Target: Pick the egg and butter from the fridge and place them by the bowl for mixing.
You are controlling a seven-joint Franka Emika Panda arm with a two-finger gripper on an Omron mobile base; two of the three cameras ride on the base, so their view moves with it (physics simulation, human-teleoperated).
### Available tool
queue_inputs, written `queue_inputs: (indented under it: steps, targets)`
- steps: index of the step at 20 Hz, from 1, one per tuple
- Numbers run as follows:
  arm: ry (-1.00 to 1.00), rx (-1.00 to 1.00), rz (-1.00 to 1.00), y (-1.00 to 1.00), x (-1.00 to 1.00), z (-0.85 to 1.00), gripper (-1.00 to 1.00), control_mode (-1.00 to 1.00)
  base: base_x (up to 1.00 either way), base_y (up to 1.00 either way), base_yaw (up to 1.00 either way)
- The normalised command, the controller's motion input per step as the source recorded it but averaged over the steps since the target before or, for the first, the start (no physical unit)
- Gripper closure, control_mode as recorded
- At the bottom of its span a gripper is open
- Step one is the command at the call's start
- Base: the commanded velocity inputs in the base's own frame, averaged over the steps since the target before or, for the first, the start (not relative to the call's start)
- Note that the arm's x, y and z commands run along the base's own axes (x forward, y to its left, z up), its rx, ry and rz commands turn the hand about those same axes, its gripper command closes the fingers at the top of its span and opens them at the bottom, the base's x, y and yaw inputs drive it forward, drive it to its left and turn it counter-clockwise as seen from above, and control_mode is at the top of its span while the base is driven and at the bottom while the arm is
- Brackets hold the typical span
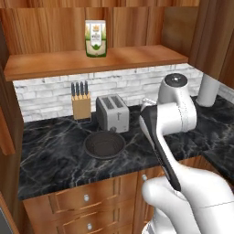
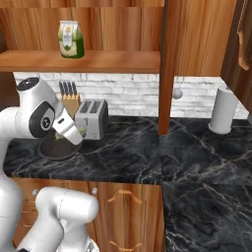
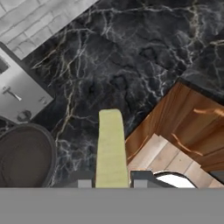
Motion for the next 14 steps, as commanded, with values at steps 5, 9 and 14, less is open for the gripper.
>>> queue_inputs:
  steps: [5,9,14]
  targets:
    - [0.08,0.0,0.04,0.0,0.4,-0.84,1.0,-1.0,0.0,0.0,0.0]
    - [0.0,-0.03,0.02,0.0,0.75,-0.53,1.0,-1.0,0.0,0.0,0.0]
    - [0.08,0.0,0.01,0.0,0.88,-0.5,1.0,-1.0,0.0,0.0,0.0]
